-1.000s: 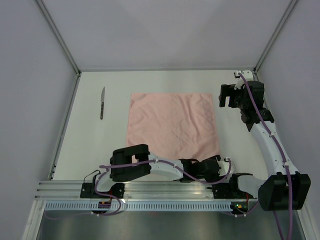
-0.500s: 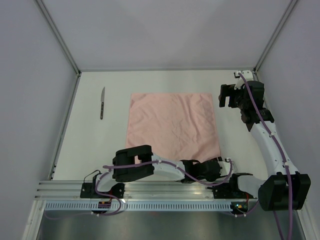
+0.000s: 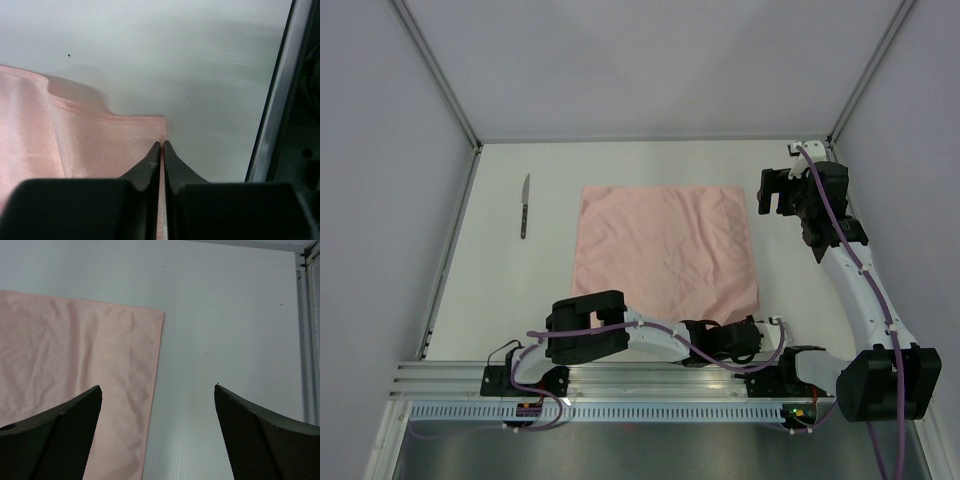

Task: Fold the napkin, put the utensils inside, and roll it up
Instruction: Fold the napkin

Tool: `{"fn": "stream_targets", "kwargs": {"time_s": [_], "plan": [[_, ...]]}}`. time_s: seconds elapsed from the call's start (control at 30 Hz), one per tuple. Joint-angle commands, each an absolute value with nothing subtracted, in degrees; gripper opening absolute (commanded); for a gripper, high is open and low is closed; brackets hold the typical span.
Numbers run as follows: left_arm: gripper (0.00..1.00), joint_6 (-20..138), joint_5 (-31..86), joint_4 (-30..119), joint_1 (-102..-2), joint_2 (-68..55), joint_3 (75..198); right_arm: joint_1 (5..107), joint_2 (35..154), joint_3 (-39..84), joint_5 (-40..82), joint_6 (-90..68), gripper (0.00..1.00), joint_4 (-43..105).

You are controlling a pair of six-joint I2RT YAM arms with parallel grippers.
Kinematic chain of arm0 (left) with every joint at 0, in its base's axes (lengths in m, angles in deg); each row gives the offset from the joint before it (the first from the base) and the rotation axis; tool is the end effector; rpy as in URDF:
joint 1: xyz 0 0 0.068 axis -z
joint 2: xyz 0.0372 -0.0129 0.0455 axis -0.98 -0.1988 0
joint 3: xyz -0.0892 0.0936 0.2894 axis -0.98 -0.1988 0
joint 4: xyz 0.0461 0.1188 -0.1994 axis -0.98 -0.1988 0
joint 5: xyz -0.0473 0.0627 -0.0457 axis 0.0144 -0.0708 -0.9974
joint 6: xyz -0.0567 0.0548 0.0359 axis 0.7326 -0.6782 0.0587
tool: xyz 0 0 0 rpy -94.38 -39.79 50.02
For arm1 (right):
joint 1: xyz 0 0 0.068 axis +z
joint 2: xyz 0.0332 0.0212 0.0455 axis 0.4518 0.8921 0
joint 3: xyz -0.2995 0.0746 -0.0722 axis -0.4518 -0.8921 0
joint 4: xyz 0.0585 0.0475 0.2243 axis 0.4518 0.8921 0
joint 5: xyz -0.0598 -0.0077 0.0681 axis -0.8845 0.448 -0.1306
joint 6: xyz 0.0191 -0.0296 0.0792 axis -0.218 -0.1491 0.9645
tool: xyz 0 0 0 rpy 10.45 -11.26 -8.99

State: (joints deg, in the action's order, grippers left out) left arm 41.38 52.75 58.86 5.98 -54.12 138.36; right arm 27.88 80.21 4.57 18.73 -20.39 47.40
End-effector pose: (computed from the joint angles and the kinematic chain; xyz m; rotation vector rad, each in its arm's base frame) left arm 0.0703 -0.4973 0.1654 1.4055 1.6319 -0.4885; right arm 0.2581 0.0118 0.3588 -0.1188 2.0117 0.0790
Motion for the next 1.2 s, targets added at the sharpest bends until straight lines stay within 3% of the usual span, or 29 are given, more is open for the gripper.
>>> {"fn": "stream_targets", "kwargs": {"time_s": [0.0,1.17], "plan": [[0.02,39.53,53.78,58.74,6.28,-54.47,139.07,28.09,80.12,4.78,18.92,-20.48,0.98,46.42],[0.02,41.28,56.24,60.76,4.0,-46.66,135.82,28.09,80.03,4.86,18.92,-20.57,0.98,46.6]]}}
